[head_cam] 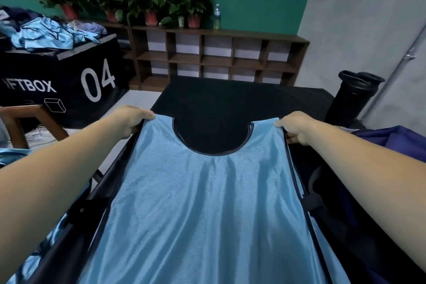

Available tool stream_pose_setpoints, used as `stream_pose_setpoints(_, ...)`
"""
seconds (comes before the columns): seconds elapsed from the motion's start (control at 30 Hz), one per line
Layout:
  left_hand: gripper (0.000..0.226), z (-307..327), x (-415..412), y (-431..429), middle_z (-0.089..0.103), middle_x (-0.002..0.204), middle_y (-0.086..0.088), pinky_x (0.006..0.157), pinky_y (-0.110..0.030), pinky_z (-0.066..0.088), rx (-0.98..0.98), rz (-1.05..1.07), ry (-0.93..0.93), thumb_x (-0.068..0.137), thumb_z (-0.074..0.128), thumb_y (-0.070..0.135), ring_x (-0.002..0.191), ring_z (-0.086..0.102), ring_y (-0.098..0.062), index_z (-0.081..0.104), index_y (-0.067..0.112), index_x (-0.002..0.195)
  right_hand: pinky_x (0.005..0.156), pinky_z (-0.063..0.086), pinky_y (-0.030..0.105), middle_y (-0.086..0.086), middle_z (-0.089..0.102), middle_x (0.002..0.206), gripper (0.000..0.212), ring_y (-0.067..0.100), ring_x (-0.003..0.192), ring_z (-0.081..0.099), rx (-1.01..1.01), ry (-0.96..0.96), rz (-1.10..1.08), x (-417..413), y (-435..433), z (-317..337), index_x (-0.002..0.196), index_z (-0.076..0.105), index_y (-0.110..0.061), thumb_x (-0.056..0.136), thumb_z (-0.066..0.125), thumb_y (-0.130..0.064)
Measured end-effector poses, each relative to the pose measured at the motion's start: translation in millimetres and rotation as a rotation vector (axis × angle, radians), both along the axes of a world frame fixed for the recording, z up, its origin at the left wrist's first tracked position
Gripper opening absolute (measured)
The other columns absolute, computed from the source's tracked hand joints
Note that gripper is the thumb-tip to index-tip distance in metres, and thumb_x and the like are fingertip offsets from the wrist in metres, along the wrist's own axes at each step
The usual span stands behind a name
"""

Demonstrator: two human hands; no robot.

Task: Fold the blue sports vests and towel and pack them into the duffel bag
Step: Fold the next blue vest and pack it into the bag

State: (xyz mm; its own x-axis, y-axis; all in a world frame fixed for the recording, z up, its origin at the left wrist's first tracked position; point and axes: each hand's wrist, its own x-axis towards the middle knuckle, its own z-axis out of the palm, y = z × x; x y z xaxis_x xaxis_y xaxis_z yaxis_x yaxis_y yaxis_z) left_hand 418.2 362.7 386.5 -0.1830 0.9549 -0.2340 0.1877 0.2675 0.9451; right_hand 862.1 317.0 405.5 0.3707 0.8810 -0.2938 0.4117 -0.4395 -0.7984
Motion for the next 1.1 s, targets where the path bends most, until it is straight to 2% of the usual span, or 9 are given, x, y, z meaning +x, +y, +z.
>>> stream_pose_setpoints(0.2, 0.019, 1.9, -8.2, 8.0, 0.078, 0.112, -0.013, 0.090, -0.036, 0.060, 0.053, 0.060, 0.045, 0.087, 0.083, 0.001, 0.097, 0.075, -0.028, 0.079, 0.001, 0.105, 0.068, 0.060, 0.038, 0.015, 0.074, 0.102, 0.008, 0.026, 0.080, 0.070, 0.063, 0.055, -0.007, -3.5, 6.7, -2.8, 0.102, 0.068, -0.003, 0.104, 0.064, -0.009)
stream_pose_setpoints(0.3, 0.011, 9.0, -6.7, 10.7, 0.077, 0.111, -0.009, 0.086, -0.032, 0.061, 0.124, 0.115, 0.048, 0.088, 0.083, 0.002, 0.090, 0.073, -0.020, 0.076, 0.007, 0.093, 0.083, 0.062, 0.045, 0.022, 0.073, 0.120, 0.009, 0.031, 0.092, 0.071, 0.158, 0.103, -0.068, -10.7, 16.2, -5.3, 0.104, 0.068, -0.001, 0.102, 0.064, -0.010)
stream_pose_setpoints(0.43, 0.046, 4.3, -14.0, 19.2, 0.074, 0.115, -0.011, 0.103, -0.049, 0.059, 0.089, 0.060, 0.058, 0.068, 0.097, 0.021, 0.110, 0.074, -0.032, 0.073, 0.015, 0.107, 0.097, 0.061, 0.051, 0.020, 0.074, 0.119, 0.028, 0.036, 0.103, 0.075, 0.124, 0.145, -0.045, -22.1, 15.4, -3.7, 0.122, 0.067, 0.005, 0.096, 0.070, -0.005)
stream_pose_setpoints(0.53, 0.048, 4.7, -11.6, 6.8, 0.068, 0.109, -0.008, 0.082, -0.036, 0.057, 0.071, -0.013, 0.206, 0.077, 0.095, 0.024, 0.091, 0.067, -0.023, 0.064, 0.014, 0.113, 0.095, 0.061, 0.048, 0.019, 0.072, 0.117, 0.033, 0.033, 0.100, 0.074, 0.073, 0.103, -0.012, -19.8, 14.1, -2.2, 0.118, 0.067, 0.001, 0.086, 0.077, 0.002)
stream_pose_setpoints(0.6, 0.038, 5.5, -11.0, -0.4, 0.059, 0.099, -0.009, 0.066, -0.032, 0.045, 0.075, -0.025, 0.297, 0.085, 0.089, 0.020, 0.074, 0.053, -0.020, 0.058, 0.015, 0.106, 0.087, 0.060, 0.041, 0.013, 0.070, 0.110, 0.027, 0.028, 0.095, 0.070, 0.052, 0.001, 0.004, -18.3, 10.9, 0.2, 0.105, 0.065, -0.001, 0.082, 0.079, 0.001)
stream_pose_setpoints(0.7, 0.040, 8.0, -15.8, -10.4, 0.054, 0.099, -0.009, 0.064, -0.033, 0.042, 0.056, 0.002, 0.354, 0.089, 0.086, 0.024, 0.074, 0.046, -0.019, 0.055, 0.016, 0.113, 0.068, 0.053, 0.037, 0.012, 0.057, 0.094, 0.019, 0.028, 0.080, 0.058, 0.075, -0.280, 0.052, -26.4, -6.2, 13.1, 0.089, 0.058, -0.010, 0.084, 0.076, -0.002)
stream_pose_setpoints(0.83, 0.053, 22.0, -14.2, -41.2, 0.062, 0.116, -0.009, 0.081, -0.036, 0.046, 0.112, -0.029, 0.383, 0.091, 0.083, 0.031, 0.097, 0.057, -0.024, 0.056, 0.016, 0.135, 0.088, 0.057, 0.043, 0.007, 0.052, 0.111, 0.036, 0.026, 0.095, 0.054, 0.123, -0.528, 0.170, -35.1, -27.4, 31.1, 0.127, 0.056, -0.010, 0.093, 0.064, -0.007)
stream_pose_setpoints(0.97, 0.040, 37.5, -0.6, -91.7, 0.067, 0.113, -0.002, 0.082, -0.031, 0.042, 0.193, -0.090, 0.419, 0.094, 0.080, 0.027, 0.092, 0.059, -0.013, 0.060, 0.019, 0.127, 0.064, 0.045, 0.046, 0.016, 0.056, 0.092, 0.002, 0.031, 0.078, 0.049, 0.161, -0.676, 0.319, -49.6, -68.2, 52.9, 0.089, 0.060, -0.005, 0.088, 0.059, -0.005)
stream_pose_setpoints(1.1, 0.028, 44.5, 17.9, -151.1, 0.067, 0.104, -0.003, 0.066, -0.023, 0.041, 0.223, -0.200, 0.408, 0.095, 0.079, 0.022, 0.078, 0.058, -0.013, 0.066, 0.016, 0.118, 0.068, 0.048, 0.042, 0.008, 0.064, 0.090, 0.015, 0.026, 0.080, 0.058, 0.174, -0.722, 0.431, -59.6, -125.7, 65.3, 0.086, 0.060, -0.004, 0.091, 0.063, -0.018)
